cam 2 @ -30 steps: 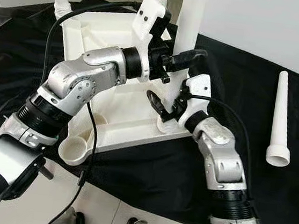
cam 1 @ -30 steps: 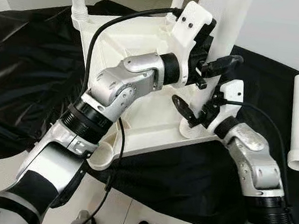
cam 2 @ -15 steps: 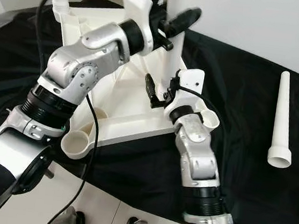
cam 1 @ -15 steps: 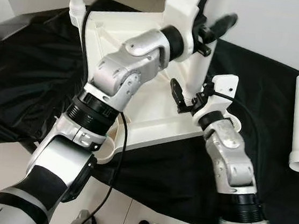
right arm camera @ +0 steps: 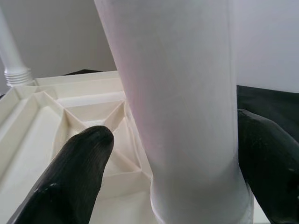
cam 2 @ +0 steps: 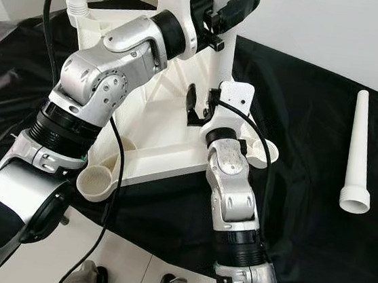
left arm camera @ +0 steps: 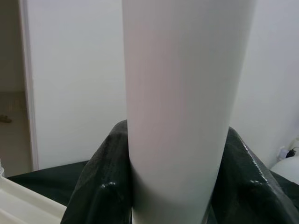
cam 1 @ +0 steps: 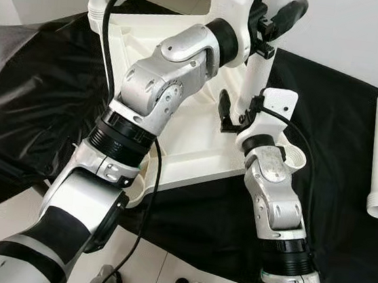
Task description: Building children table
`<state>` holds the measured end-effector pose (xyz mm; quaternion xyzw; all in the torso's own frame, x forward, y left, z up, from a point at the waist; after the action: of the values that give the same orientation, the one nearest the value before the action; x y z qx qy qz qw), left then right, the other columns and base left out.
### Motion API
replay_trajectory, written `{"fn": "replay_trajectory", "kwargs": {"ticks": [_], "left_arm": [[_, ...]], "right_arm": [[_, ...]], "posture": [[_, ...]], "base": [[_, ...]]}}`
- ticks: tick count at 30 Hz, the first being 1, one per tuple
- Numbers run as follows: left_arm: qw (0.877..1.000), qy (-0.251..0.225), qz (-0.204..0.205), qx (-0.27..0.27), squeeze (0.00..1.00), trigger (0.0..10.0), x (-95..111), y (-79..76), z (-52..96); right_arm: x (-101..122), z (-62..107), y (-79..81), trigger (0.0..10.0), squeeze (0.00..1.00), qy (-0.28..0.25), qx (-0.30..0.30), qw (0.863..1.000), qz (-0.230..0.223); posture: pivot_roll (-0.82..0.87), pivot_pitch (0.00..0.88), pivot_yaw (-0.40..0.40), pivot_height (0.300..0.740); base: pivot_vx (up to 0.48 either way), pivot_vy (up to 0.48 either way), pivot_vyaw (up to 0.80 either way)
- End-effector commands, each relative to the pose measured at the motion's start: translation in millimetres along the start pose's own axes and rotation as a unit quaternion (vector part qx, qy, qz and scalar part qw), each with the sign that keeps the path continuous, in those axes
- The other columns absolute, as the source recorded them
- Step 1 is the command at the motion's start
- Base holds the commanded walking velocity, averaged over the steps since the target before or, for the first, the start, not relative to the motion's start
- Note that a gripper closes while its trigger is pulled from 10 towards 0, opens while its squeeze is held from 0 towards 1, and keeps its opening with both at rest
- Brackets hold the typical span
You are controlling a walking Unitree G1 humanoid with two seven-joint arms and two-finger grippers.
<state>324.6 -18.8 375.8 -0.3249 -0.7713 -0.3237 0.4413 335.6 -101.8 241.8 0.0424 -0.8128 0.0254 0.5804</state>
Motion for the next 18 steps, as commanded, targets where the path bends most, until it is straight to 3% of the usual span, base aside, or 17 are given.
{"fn": "replay_trajectory", "kwargs": {"ticks": [1, 6, 16, 17, 18], "left_arm": [[1.0, -0.02, -0.008, -0.023, 0.0, 10.0, 11, -9.2, -4.8], [0.999, -0.016, -0.006, -0.033, 0.0, 10.0, 7, -15.5, -6.8], [0.999, -0.011, 0.0, -0.039, 0.0, 10.0, -2, -18.5, -16.0], [0.999, -0.01, 0.001, -0.04, 0.0, 10.0, -4, -18.8, -17.6], [0.999, -0.01, 0.001, -0.04, 0.0, 10.0, -4, -18.8, -17.6]], "right_arm": [[-1, -1.0, 0.1, 10.0, 0.0, -0.001, -0.005, 1.0, 0.01], [10, -6.4, 1.2, 10.0, 0.0, -0.025, -0.01, 0.999, 0.028], [10, -6.6, 1.7, 10.0, 0.0, -0.021, -0.008, 0.999, 0.04], [10, -6.6, 1.4, 6.1, 0.0, -0.021, -0.009, 0.999, 0.043], [10, -6.6, 1.4, 6.1, 0.0, -0.021, -0.009, 0.999, 0.043]], "posture": [[0.08, 0.165, -0.063, 0.74], [0.08, 0.162, -0.067, 0.74], [0.07, 0.161, -0.067, 0.74], [0.07, 0.161, -0.067, 0.74], [0.07, 0.161, -0.067, 0.74]], "base": [[0.0, 0.0, 0.0], [0.0, 0.0, 0.0], [0.0, 0.0, 0.0], [0.0, 0.0, 0.0], [0.0, 0.0, 0.0]]}}
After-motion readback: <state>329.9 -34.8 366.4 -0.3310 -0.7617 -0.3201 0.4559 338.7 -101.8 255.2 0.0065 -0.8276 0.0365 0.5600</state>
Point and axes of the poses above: a point about 5 cm out from each wrist's last joint towards the gripper, its own z axis pointing back from the gripper into the wrist, its own x axis along the axis of the wrist's last joint, y = z × x, the point moved 1 cm from there along -z, pointing out of the wrist towards the gripper, and after that the axes turned 4 degrees about -z, right-handed, at the moved point
